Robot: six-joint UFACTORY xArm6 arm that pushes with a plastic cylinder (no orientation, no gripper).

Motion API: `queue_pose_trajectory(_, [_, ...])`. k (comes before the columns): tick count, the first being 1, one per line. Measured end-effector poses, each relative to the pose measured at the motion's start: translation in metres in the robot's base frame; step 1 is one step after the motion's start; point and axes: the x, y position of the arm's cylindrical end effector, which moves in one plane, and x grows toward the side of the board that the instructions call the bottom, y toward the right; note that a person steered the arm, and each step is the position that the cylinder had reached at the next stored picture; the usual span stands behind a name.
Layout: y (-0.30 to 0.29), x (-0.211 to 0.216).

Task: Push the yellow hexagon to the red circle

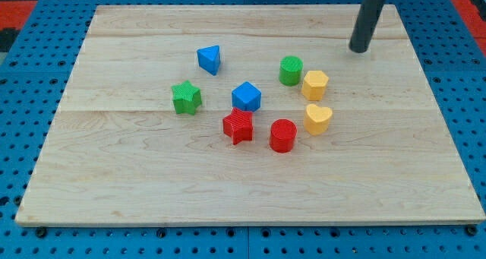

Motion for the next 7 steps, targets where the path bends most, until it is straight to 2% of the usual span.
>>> queue_pose_trajectory(1, [-0.055,0.035])
queue_pose_trajectory(3, [-0.036,0.05])
queue_pose_trajectory(5, [-0.076,0.058])
queue_pose_trajectory(7, [-0.081,0.089])
